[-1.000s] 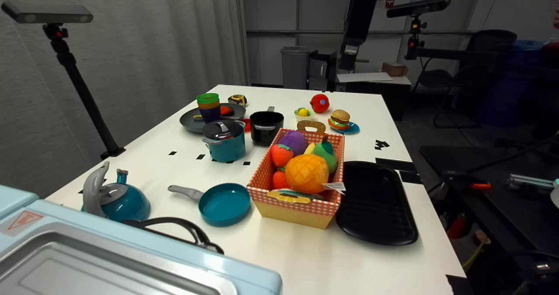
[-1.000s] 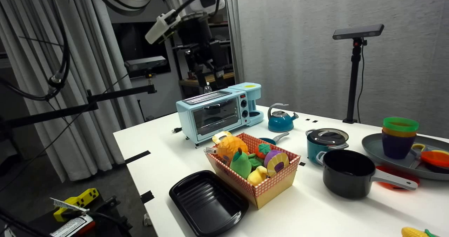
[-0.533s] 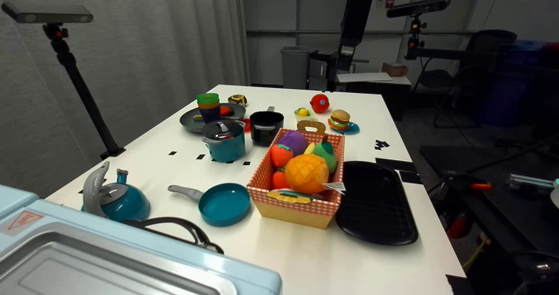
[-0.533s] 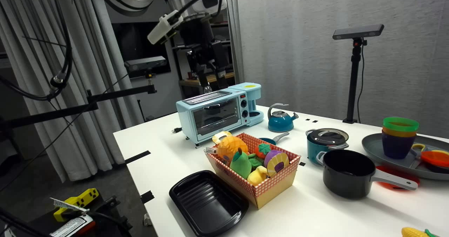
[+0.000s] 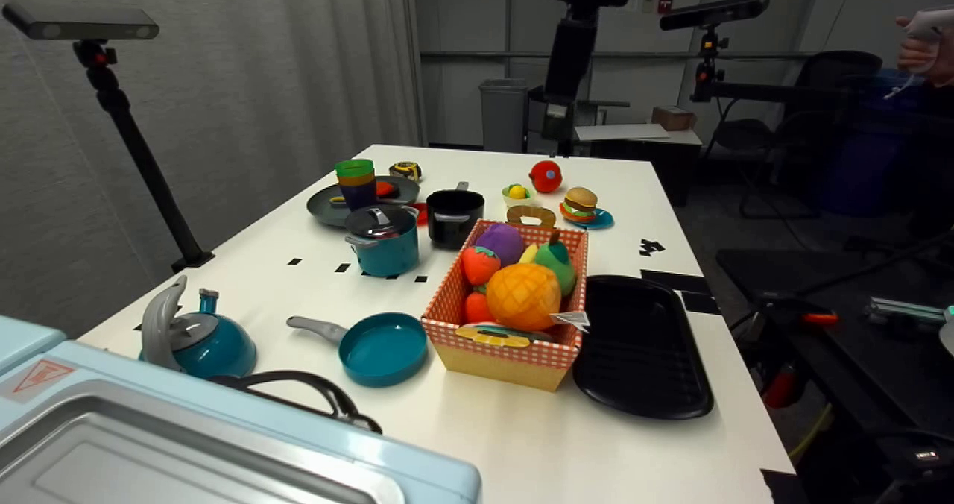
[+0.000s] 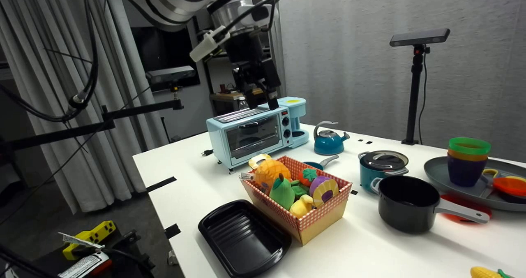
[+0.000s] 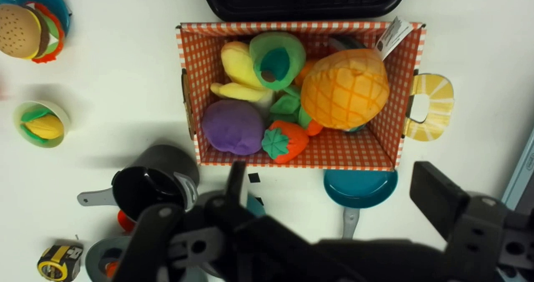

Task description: Transfer the lid from the blue pot to the black pot

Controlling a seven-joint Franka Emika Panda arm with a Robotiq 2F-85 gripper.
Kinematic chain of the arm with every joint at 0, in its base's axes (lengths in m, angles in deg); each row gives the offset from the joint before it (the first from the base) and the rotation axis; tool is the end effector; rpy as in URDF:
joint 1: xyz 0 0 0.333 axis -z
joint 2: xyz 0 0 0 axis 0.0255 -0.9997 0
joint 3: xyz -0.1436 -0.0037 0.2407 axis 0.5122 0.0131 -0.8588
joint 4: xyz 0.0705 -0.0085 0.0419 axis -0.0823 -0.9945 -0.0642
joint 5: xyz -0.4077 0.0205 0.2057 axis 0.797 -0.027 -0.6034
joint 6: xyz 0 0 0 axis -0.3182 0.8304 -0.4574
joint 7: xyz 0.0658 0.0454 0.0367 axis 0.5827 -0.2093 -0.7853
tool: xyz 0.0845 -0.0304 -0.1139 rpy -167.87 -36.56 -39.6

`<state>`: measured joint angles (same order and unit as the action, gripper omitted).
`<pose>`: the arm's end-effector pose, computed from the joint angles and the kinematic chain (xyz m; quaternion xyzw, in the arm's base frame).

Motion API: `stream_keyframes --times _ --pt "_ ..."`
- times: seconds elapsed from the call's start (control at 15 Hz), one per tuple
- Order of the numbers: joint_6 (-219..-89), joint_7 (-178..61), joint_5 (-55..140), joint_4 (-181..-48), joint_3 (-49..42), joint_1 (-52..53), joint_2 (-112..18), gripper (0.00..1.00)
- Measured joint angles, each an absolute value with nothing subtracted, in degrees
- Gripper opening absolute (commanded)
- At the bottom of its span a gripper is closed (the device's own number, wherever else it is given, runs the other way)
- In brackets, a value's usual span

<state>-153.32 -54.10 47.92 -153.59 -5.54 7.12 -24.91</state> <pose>0.5704 -0.0794 0.2963 0.9909 -0.0984 0.0752 0.0529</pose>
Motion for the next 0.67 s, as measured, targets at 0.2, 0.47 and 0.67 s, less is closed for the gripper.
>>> stream_keyframes --times 0.2,0.47,0.67 --pt "-156.2 -50.8 50.1 -149.0 -4.4 7.2 -31.1 1.0" --pt "-157.8 -47.3 51.6 -141.0 -2.8 7.2 -39.9 1.0" --pt "-157.8 -46.0 51.6 -134.2 -1.5 7.0 -46.1 1.0"
